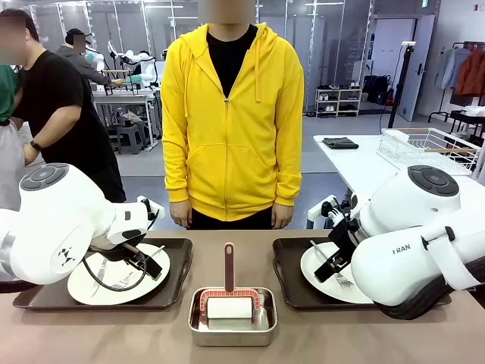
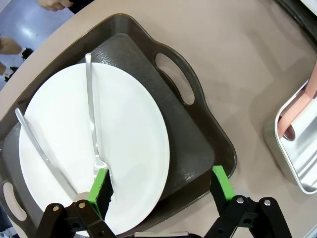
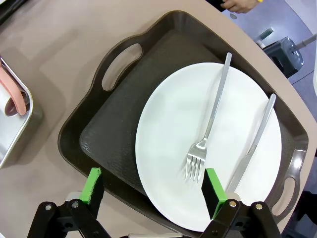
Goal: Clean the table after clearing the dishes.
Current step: When the left (or right) Handle tray is removed, use the left hand (or right hand) to clean the left (or right) side of the table with the Lint Roller.
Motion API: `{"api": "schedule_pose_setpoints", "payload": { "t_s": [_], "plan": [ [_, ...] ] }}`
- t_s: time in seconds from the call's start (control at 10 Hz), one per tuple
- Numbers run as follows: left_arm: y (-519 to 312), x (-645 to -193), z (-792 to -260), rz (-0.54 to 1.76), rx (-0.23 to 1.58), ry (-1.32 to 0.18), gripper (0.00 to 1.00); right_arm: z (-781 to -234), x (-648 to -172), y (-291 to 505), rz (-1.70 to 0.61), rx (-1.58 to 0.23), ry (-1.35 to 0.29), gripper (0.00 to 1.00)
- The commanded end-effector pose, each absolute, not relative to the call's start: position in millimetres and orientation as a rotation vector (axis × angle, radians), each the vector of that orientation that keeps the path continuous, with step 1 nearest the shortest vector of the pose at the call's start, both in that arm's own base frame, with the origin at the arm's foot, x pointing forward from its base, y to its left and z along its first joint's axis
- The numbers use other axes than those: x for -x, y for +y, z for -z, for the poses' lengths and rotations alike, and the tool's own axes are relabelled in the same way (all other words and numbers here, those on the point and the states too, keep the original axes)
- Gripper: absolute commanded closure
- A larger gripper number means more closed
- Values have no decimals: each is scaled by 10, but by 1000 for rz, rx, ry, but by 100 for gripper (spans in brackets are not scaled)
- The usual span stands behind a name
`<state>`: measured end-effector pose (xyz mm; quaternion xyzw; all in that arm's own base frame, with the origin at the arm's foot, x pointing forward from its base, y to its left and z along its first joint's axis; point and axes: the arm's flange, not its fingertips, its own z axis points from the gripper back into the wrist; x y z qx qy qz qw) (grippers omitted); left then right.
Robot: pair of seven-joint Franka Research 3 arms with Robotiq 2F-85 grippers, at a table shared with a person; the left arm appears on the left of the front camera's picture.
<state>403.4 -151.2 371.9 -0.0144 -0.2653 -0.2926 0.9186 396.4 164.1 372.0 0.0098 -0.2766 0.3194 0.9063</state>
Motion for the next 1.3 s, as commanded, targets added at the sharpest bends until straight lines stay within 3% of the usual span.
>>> {"api": "schedule_pose_setpoints", "payload": {
  "t_s": [0.0, 0.3, 0.8, 1.2],
  "plan": [
    [-1511, -4034, -3719, 601, 30, -545, 0, -3719, -3962, 1647, -659, -21, -571, 0],
    [-1512, -4034, -3719, 602, 30, -545, 0, -3720, -3964, 1641, -660, -20, -571, 0],
    [-1300, -4248, -4197, 627, 279, -442, 0, -4195, -4412, 1314, -600, -320, -460, 0],
    [-432, -4059, -4569, 591, 1024, -496, 0, -4527, -4311, 631, -326, -1014, -391, 0]
  ]
}}
